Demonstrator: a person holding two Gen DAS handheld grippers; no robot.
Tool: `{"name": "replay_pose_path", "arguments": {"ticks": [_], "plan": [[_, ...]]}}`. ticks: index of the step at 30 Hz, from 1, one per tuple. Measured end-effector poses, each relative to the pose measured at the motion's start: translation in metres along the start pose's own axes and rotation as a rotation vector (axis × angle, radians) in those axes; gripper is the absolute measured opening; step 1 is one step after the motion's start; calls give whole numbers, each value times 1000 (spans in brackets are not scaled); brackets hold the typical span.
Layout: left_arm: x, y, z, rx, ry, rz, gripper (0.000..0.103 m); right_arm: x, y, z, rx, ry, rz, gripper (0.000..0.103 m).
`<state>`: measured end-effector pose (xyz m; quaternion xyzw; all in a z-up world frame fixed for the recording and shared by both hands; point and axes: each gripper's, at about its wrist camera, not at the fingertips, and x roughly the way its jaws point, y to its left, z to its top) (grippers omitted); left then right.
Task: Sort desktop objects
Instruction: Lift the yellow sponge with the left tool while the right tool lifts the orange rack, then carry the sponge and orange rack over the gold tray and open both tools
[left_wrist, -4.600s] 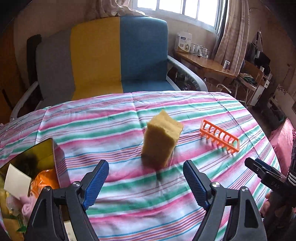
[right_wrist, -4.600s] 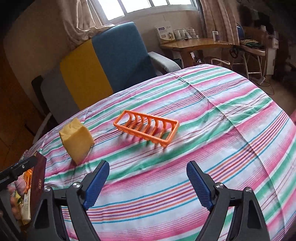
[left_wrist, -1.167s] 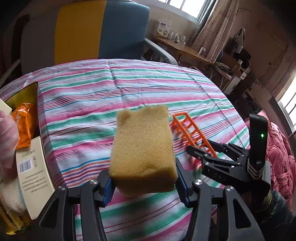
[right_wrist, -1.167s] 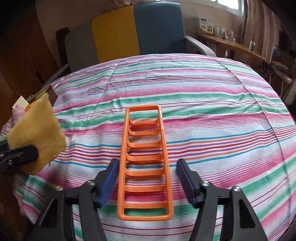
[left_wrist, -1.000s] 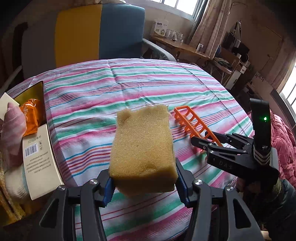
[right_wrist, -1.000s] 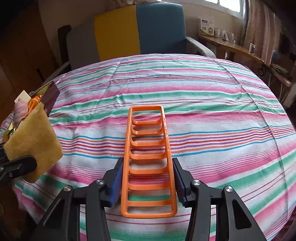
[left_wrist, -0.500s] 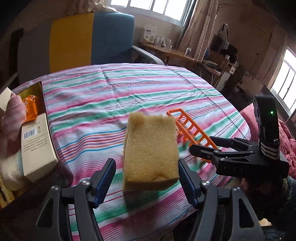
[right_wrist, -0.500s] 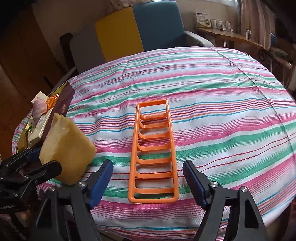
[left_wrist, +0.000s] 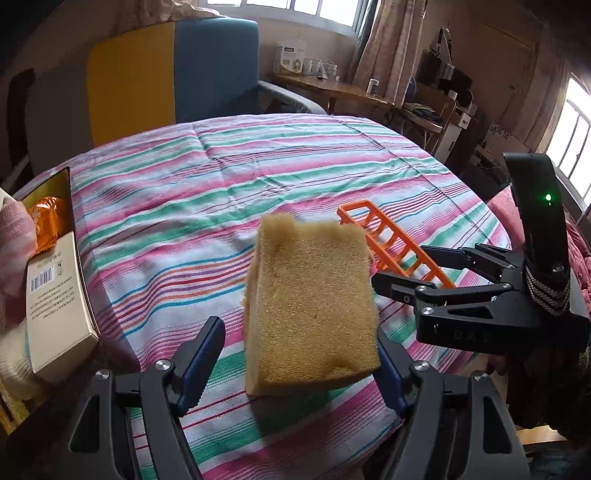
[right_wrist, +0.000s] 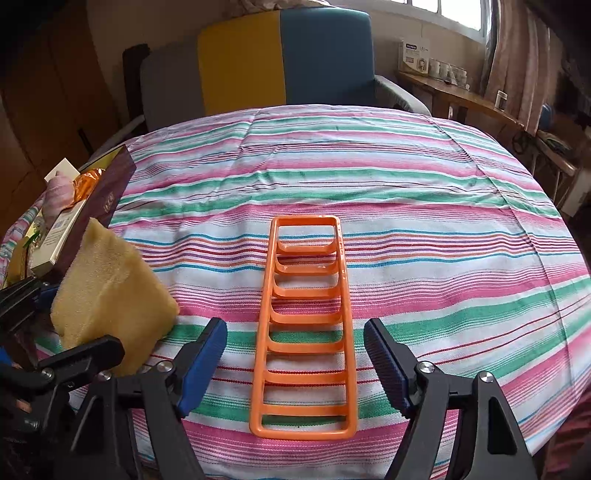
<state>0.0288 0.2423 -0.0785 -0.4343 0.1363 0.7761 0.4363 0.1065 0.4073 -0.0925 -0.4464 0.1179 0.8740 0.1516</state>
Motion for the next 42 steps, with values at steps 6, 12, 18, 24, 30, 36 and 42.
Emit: {"name": "replay_pose_path", "arguments": {"ticks": [6,12,18,24,30,36,42], "plan": [[4,3,-2,-28,-3,23,79,7,1,0,-17,-5,-37,50],[4,1,0,-16,-9,78,68,7,5,-2,-41,-22,-58,49],[-9,-3,3,4,-48,119,55,7,7,-1,-37,-22,-54,49],[-39,5,7,-34,-101,170,55,4,16,1,-25,-13,-1,49],[-82,17,10,-63,-172,277,55,-6,42,13,-43,-28,76,49],[-122,45,9,-127,-223,389,55,-18,84,38,-93,-70,165,49],[-156,90,7,-222,-259,495,55,-27,144,72,-173,-128,253,49]]}}
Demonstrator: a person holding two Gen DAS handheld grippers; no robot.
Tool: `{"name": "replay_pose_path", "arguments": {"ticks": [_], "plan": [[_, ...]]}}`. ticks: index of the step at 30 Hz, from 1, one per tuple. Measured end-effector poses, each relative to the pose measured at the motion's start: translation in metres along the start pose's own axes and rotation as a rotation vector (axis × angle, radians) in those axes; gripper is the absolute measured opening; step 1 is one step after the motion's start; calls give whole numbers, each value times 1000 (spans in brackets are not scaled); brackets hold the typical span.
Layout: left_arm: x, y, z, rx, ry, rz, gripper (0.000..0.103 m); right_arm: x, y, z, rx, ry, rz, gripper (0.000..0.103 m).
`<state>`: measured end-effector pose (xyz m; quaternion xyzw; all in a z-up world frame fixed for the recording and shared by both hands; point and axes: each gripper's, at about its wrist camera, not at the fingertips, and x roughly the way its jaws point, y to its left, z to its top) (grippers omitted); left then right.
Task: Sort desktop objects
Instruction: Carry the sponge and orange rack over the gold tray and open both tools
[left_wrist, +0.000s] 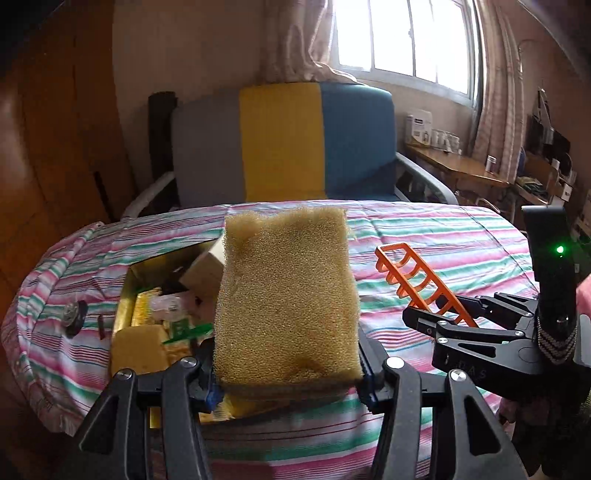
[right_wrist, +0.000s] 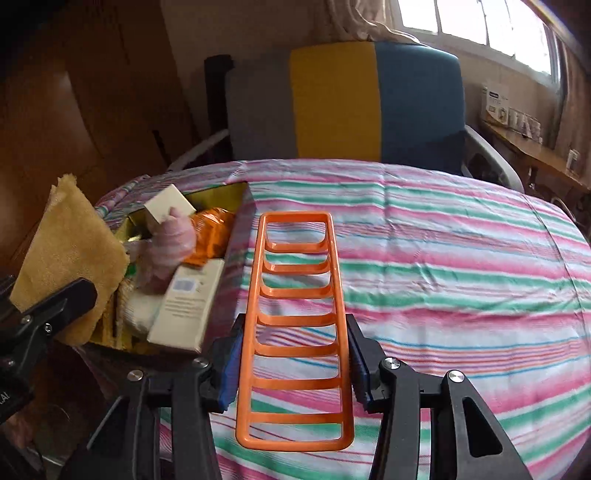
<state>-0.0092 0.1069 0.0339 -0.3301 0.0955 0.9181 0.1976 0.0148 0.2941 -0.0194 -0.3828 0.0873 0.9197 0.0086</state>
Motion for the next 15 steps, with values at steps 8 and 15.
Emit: {"name": "replay_pose_path", "arguments": {"ticks": [8,15], "plan": [[14,55,11,-65,-1,106,55,29,67,48,-94,-43,82,49],[38,93,16,-95,18,157,55,64,100,74,-144,-35,99,49]]}}
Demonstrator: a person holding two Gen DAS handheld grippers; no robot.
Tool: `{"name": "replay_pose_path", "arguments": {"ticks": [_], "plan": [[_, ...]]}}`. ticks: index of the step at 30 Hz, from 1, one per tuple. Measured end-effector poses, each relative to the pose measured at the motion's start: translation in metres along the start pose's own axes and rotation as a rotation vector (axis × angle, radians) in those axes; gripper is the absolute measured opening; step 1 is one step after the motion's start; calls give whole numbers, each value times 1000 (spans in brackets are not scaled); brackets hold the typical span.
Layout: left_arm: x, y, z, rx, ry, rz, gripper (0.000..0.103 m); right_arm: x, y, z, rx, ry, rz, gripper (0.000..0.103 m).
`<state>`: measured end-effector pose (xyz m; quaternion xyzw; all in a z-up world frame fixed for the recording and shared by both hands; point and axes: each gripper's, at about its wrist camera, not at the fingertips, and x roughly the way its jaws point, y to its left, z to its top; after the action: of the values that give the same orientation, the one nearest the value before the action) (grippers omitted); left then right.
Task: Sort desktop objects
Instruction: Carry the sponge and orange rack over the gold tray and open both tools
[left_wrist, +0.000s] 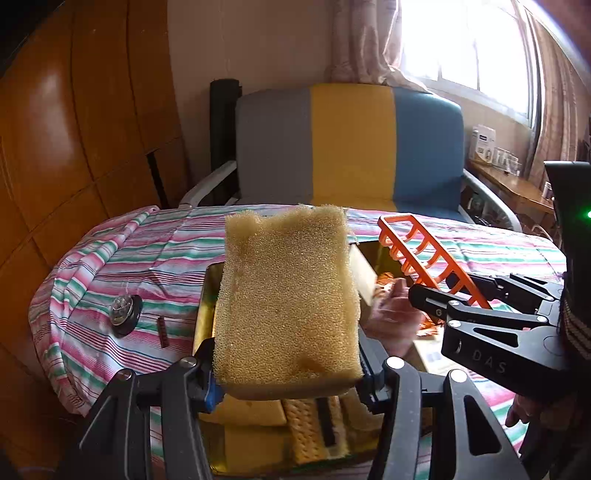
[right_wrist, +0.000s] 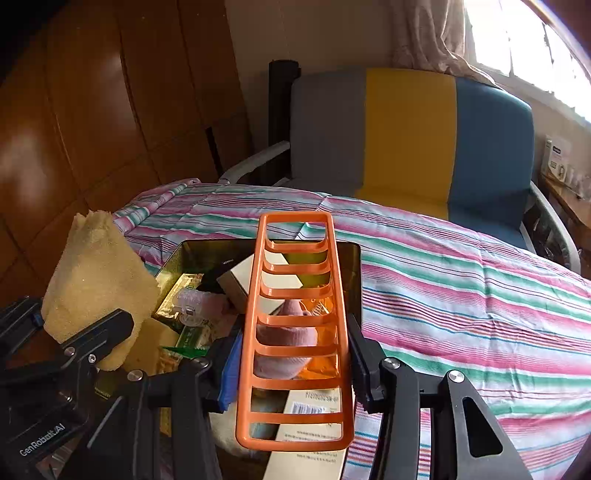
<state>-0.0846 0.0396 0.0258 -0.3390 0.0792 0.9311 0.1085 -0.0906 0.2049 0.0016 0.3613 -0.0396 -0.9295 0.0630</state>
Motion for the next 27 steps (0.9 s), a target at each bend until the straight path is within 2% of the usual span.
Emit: {"name": "replay_pose_path", "arguments": {"ticks": [10,14,15,17,18,27], "plan": [[49,14,9,-7,49,40,56,43,8,13,-20,41,6,50],[66,13,6,-13,79,46,68,54,8,14,-22,68,30,51],[68,13,6,-20,86,46,68,54,7,14,-20,69,36,51],[69,14,6,-33,91,45,80,51,6,12,-13,70,46,51],[68,15,6,-36,86,46,81,49,5,12,-6,69,53,53],[54,22,1,-79,73,49,81,24,10,-1,6,52,83,55]]}}
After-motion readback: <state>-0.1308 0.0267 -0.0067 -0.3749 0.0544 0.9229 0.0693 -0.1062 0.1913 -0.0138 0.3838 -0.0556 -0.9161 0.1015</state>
